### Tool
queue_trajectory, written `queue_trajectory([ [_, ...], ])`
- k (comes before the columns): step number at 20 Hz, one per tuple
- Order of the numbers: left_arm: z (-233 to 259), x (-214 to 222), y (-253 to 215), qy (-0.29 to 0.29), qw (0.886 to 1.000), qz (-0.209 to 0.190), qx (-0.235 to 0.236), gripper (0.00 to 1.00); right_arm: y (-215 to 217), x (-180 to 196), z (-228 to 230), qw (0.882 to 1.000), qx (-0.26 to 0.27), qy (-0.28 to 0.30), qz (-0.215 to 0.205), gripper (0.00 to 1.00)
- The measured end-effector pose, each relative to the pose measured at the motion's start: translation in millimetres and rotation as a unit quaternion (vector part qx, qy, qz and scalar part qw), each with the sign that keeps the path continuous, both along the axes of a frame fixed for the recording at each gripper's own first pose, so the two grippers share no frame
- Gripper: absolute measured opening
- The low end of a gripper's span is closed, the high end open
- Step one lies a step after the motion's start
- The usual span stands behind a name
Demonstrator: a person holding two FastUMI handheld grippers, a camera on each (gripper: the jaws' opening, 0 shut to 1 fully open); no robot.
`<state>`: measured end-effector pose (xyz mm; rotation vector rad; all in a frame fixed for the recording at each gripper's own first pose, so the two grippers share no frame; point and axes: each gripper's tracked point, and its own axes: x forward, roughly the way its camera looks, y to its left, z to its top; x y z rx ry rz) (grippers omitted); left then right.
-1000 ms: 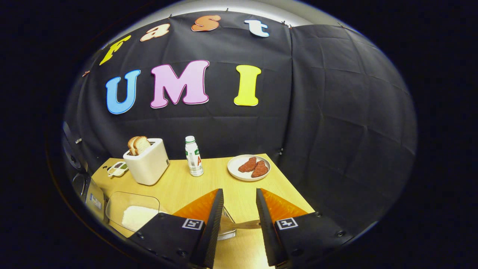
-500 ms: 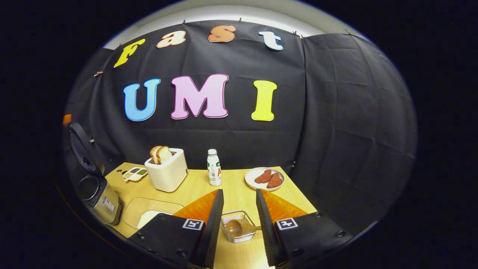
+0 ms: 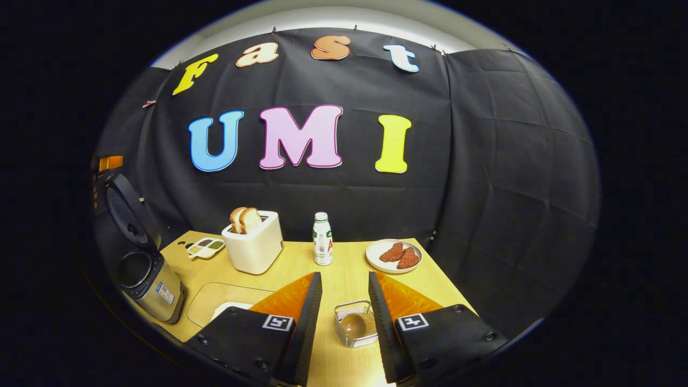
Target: Close the left gripper, press the button to open the rice cooker; take a wooden spoon from the chopstick holder with the right hand, scoop a spoonful of rice and pour it into the rice cooker, then put the wooden spoon back into the chopstick holder.
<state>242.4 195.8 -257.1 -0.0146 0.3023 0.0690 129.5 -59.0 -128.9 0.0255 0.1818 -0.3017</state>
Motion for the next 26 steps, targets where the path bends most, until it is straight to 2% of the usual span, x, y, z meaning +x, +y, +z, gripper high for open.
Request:
queue_trajectory([
  [5, -9.9, -4.3, 2.7, 0.013, 1.0, 0.01, -0.012, 0.86, 8.5, 6.1, 2.4, 1.0, -0.002, 0.0, 0.012, 0.55],
  [9, -17.2, -14.9, 1.1, 0.036, 0.999, 0.005, 0.037, 0.87, 13.3, 10.4, 5.1, 1.0, 0.001, -0.002, 0.02, 0.55],
  [12, -15.7, -25.5, 1.2, 0.033, 0.999, 0.014, 0.022, 0.84, 18.3, 11.2, 5.7, 1.0, 0.002, -0.004, 0.027, 0.55],
  [13, -16.2, -30.4, 1.1, 0.033, 0.999, 0.016, 0.02, 0.88, 20.3, 10.6, 5.4, 1.0, 0.004, -0.003, 0.03, 0.55],
  [17, -19.1, -56.3, -1.7, 0.037, 0.999, 0.024, 0.029, 0.88, 29.5, 9.8, 5.1, 0.999, 0.001, -0.002, 0.044, 0.55],
  [26, -37.5, -117.1, -5.1, 0.053, 0.997, 0.048, 0.013, 0.88, 49.9, 4.1, -4.5, 0.997, 0.002, 0.007, 0.074, 0.55],
])
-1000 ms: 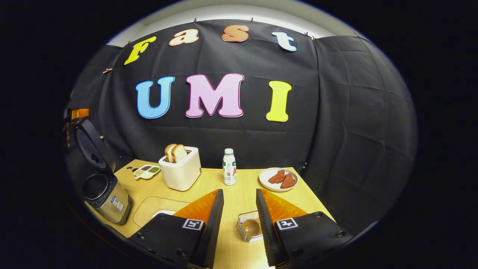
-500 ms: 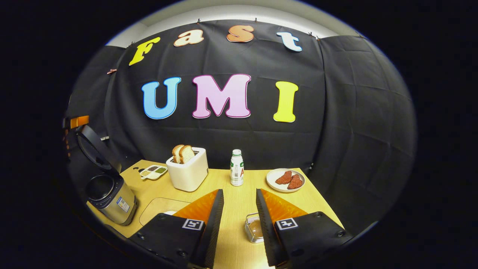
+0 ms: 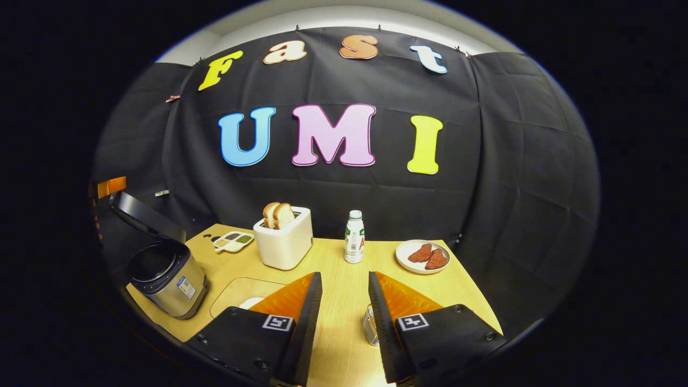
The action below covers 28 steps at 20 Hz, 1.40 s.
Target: Close the left gripper, press the button to open the rice cooker; take a wooden spoon from the chopstick holder with the right hand, scoop a spoonful of rice and pour it into the rice cooker, then put the wooden spoon back into the chopstick holder.
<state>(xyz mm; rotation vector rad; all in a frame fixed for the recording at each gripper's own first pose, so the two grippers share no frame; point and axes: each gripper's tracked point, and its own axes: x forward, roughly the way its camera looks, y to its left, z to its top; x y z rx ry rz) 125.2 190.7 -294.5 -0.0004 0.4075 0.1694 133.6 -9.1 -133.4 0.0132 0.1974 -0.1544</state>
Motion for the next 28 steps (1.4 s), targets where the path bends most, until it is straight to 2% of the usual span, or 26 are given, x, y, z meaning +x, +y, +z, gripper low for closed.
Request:
queue_trajectory([
  [4, -18.9, -32.2, -0.2, 0.017, 1.0, 0.013, 0.012, 0.88, 8.4, -4.0, -5.8, 1.0, 0.0, 0.006, 0.012, 0.55],
  [10, -57.6, -78.8, -3.9, 0.043, 0.999, 0.03, 0.002, 0.85, 13.6, -6.1, -10.6, 1.0, -0.002, 0.013, 0.021, 0.55],
  [21, -100.6, -112.3, -6.6, 0.071, 0.996, 0.051, -0.015, 0.86, 27.9, -9.9, -7.8, 0.999, -0.004, 0.01, 0.032, 0.55],
  [28, -131.1, -129.1, -8.0, 0.09, 0.995, 0.042, -0.017, 0.86, 26.5, -10.3, -9.5, 1.0, -0.002, 0.013, 0.027, 0.55],
])
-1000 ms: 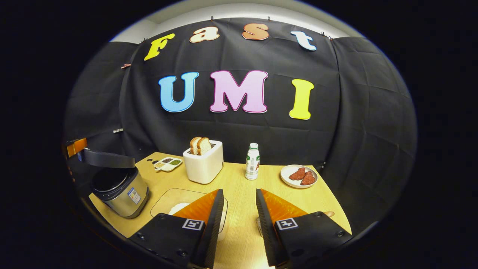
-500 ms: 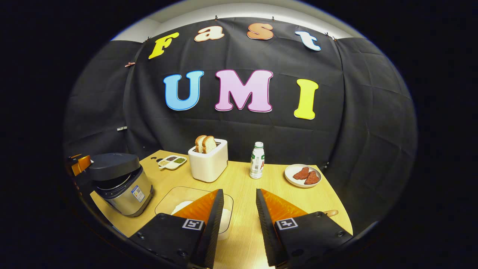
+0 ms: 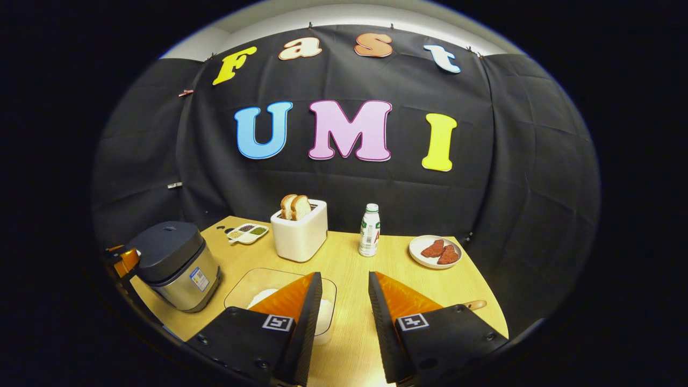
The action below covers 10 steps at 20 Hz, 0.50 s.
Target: Close the left gripper, press the button to open the rice cooker; take a wooden spoon from the chopstick holder with the right hand, scoop a spoonful of rice and pour it into the rice cooker, then put the wooden spoon back into the chopstick holder.
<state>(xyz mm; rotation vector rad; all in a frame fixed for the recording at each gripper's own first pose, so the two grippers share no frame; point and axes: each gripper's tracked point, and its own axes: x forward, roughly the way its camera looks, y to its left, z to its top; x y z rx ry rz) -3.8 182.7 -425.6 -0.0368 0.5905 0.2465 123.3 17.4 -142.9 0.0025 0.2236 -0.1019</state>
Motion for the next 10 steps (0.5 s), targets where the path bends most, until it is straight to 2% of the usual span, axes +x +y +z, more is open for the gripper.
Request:
queue_trajectory([
  [3, -4.3, -2.5, -0.8, 0.002, 1.0, 0.0, 0.015, 0.86, 3.8, -0.1, -3.1, 1.0, 0.003, 0.004, 0.002, 0.55],
  [10, -5.4, -2.7, -0.5, -0.009, 1.0, 0.0, 0.012, 0.87, 10.5, -2.0, -7.9, 1.0, 0.007, 0.009, 0.006, 0.55],
])
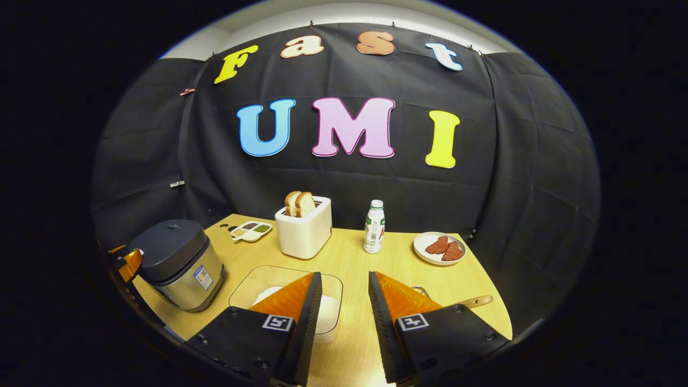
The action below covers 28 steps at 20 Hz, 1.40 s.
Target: Close the left gripper, press the button to open the rice cooker; take a wooden spoon from the chopstick holder with the right hand, scoop a spoonful of rice and pour it into the rice cooker, then put the wooden spoon back into the chopstick holder.
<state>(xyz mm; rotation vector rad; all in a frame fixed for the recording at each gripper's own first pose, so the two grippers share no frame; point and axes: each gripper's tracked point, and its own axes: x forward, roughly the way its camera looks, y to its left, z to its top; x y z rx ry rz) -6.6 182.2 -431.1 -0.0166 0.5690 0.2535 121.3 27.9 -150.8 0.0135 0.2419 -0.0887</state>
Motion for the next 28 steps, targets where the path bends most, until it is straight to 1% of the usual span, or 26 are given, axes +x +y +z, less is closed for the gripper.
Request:
queue_trajectory([
  [2, -7.6, -4.1, 0.3, 0.011, 1.0, 0.001, -0.011, 0.87, 1.1, 0.6, -1.2, 1.0, 0.002, 0.002, -0.001, 0.55],
  [3, -5.2, -3.2, 0.7, 0.002, 1.0, 0.0, -0.011, 0.87, 1.7, 0.4, -1.1, 1.0, 0.003, 0.002, 0.0, 0.55],
  [4, -6.0, -4.9, -1.2, -0.001, 1.0, -0.001, -0.007, 0.88, 2.1, 0.5, -0.2, 1.0, 0.003, 0.001, 0.0, 0.55],
  [8, -5.8, -3.3, 0.1, -0.002, 1.0, 0.0, -0.005, 0.87, 4.3, 0.1, -1.2, 1.0, 0.002, 0.001, 0.002, 0.55],
  [13, -1.1, 0.7, 1.1, 0.011, 1.0, 0.007, 0.006, 0.86, 2.4, -1.3, 0.8, 1.0, 0.002, 0.0, 0.001, 0.55],
  [15, 9.1, 4.0, 0.6, 0.003, 1.0, 0.008, 0.017, 0.85, 0.7, -2.0, 1.3, 1.0, 0.004, 0.0, 0.0, 0.55],
  [17, 23.4, 11.4, -1.4, -0.012, 1.0, 0.007, 0.017, 0.86, -0.3, -3.1, 1.7, 1.0, 0.006, -0.002, -0.001, 0.55],
  [20, 51.3, 23.0, -6.2, -0.041, 0.999, 0.003, 0.025, 0.86, 6.2, -3.7, 5.9, 1.0, 0.016, -0.007, 0.014, 0.55],
  [22, 74.1, 31.9, -14.0, -0.063, 0.998, -0.004, 0.029, 0.86, 3.8, -5.9, 11.9, 1.0, 0.013, -0.013, 0.013, 0.55],
  [24, 97.2, 39.8, -27.0, -0.085, 0.995, -0.019, 0.04, 0.86, 1.6, -6.1, 16.3, 1.0, 0.012, -0.017, 0.009, 0.55],
  [26, 117.8, 45.8, -37.5, -0.102, 0.992, -0.039, 0.065, 0.86, -0.1, -8.2, 23.1, 1.0, 0.017, -0.022, 0.004, 0.55],
  [27, 128.0, 47.9, -45.9, -0.112, 0.99, -0.051, 0.074, 0.88, -1.2, -9.9, 30.3, 0.999, 0.019, -0.03, 0.002, 0.54],
  [28, 136.1, 50.2, -54.2, -0.119, 0.988, -0.063, 0.075, 0.88, -3.1, -9.8, 38.6, 0.999, 0.019, -0.038, -0.001, 0.57],
])
